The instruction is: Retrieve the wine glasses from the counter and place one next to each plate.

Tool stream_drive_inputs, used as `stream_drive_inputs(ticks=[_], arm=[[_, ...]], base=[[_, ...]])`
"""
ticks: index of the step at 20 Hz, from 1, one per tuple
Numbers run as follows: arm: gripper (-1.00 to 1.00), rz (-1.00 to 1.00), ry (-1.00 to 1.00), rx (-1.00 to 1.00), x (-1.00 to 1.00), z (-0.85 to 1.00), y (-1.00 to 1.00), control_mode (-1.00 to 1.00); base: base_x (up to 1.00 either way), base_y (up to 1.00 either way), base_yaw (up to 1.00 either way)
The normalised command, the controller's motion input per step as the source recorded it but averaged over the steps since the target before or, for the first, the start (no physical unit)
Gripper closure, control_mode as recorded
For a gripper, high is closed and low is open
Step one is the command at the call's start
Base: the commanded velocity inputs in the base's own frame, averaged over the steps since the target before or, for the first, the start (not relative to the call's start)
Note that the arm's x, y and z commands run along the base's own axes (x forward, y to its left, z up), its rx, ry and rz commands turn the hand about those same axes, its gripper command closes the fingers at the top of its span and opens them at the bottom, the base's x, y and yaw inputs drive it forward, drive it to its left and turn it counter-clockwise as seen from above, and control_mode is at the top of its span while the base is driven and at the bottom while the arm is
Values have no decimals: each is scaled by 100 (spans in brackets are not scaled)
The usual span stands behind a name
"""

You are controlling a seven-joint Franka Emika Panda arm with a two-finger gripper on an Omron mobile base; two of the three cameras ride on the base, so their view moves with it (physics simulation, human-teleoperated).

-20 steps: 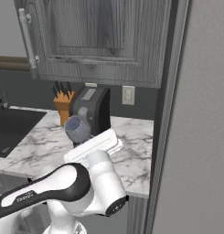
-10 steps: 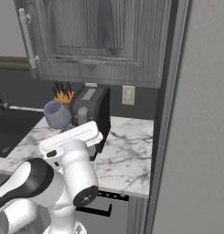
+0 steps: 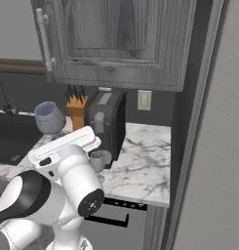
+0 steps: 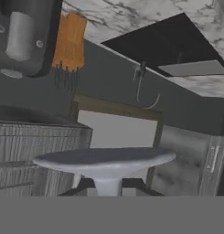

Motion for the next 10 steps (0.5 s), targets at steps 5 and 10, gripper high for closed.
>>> stream_drive_inputs(ticks=[5,10], arm=[[100,0,0,0,0,0,0,100],[100,0,0,0,0,0,0,100]], base=[[-90,54,13],[-80,67,42]])
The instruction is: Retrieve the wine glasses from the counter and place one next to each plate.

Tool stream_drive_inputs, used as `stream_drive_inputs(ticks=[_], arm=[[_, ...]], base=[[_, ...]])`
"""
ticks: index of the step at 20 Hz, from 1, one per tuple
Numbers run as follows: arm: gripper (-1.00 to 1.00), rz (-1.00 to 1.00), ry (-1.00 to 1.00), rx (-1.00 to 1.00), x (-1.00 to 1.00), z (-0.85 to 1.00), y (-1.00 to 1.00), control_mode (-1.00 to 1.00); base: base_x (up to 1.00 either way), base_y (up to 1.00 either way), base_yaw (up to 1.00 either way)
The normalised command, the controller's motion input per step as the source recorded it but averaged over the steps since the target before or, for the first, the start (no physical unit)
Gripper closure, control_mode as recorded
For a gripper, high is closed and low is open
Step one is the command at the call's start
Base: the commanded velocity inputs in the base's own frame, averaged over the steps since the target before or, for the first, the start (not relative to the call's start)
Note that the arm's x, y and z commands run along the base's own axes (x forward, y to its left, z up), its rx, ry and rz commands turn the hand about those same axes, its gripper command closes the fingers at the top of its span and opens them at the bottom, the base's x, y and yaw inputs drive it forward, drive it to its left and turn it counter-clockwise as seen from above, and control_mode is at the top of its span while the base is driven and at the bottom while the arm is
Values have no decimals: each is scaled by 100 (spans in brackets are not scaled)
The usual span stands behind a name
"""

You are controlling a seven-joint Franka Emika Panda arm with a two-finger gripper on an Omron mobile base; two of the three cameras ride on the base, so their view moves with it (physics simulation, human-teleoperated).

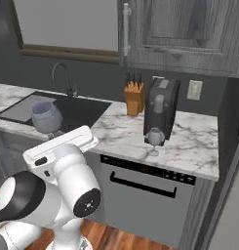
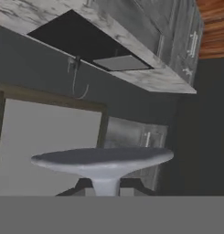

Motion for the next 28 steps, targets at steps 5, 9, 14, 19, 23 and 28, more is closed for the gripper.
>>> stream_drive_inputs(ticks=[5,9,14,19,23,28], arm=[[100,0,0,0,0,0,0,100],[100,0,0,0,0,0,0,100],[100,0,0,0,0,0,0,100],[100,0,0,0,0,0,0,100],[100,0,0,0,0,0,0,100],[100,0,0,0,0,0,0,100]], base=[[-18,61,68],[0,6,95],[0,0,100],[2,27,88],[4,33,85],[8,29,85]])
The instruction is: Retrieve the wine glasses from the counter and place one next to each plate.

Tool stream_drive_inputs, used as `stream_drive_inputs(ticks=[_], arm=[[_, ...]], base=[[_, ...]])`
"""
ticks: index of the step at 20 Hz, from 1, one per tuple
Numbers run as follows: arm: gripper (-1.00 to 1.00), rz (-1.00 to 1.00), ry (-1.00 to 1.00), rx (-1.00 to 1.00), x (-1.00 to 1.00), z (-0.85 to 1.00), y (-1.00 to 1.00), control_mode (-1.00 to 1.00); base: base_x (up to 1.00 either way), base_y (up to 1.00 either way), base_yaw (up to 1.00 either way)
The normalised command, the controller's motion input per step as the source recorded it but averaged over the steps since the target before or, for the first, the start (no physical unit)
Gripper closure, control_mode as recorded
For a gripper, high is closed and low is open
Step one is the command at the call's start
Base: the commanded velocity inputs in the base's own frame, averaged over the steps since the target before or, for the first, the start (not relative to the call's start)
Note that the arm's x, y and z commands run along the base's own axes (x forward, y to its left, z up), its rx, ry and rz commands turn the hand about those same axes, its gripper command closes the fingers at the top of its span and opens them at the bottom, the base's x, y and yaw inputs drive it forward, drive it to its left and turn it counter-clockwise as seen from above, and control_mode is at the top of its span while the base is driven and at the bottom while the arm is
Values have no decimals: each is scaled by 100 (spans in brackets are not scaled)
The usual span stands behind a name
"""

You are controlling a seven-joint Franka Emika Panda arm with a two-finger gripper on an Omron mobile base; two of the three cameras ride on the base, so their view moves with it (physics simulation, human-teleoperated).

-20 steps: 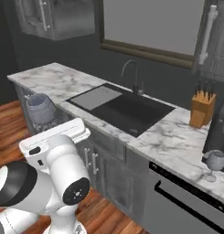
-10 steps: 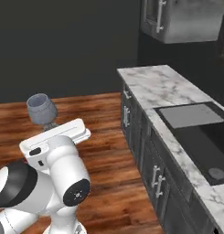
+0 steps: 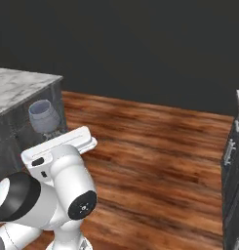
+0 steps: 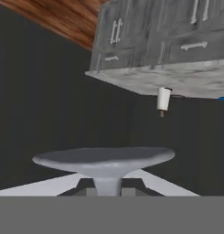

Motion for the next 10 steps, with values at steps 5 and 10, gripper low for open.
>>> stream_drive_inputs(ticks=[5,10], arm=[[100,0,0,0,0,0,0,100],[100,0,0,0,0,0,0,100]], base=[[17,26,85],[35,6,86]])
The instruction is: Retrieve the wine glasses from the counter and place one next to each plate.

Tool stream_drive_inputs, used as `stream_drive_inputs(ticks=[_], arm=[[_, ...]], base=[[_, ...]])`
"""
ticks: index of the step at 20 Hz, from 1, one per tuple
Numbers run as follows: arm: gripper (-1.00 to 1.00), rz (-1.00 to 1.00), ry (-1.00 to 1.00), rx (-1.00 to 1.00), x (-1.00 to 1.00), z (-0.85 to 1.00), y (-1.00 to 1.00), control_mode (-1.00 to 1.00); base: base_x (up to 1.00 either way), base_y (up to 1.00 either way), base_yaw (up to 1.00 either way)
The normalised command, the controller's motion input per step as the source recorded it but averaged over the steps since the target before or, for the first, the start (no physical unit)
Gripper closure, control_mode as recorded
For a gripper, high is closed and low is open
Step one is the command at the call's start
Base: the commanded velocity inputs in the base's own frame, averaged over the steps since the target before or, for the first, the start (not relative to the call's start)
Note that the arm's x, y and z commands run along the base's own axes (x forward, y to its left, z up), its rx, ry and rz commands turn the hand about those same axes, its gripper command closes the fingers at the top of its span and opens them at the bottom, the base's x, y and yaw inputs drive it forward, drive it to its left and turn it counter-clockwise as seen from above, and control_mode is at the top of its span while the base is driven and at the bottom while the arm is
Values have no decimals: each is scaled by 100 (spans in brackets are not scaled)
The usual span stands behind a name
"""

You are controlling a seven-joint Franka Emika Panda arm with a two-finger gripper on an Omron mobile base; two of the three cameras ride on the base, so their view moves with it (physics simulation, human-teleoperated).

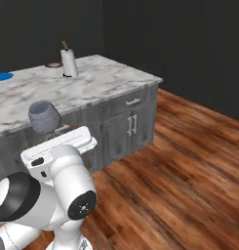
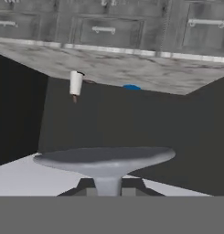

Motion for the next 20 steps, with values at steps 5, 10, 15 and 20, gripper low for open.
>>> stream_drive_inputs(ticks=[5,10,15,20], arm=[[100,0,0,0,0,0,0,100],[100,0,0,0,0,0,0,100],[100,0,0,0,0,0,0,100],[100,0,0,0,0,0,0,100]], base=[[51,-3,82],[87,-79,47],[52,-100,39],[21,-100,29]])
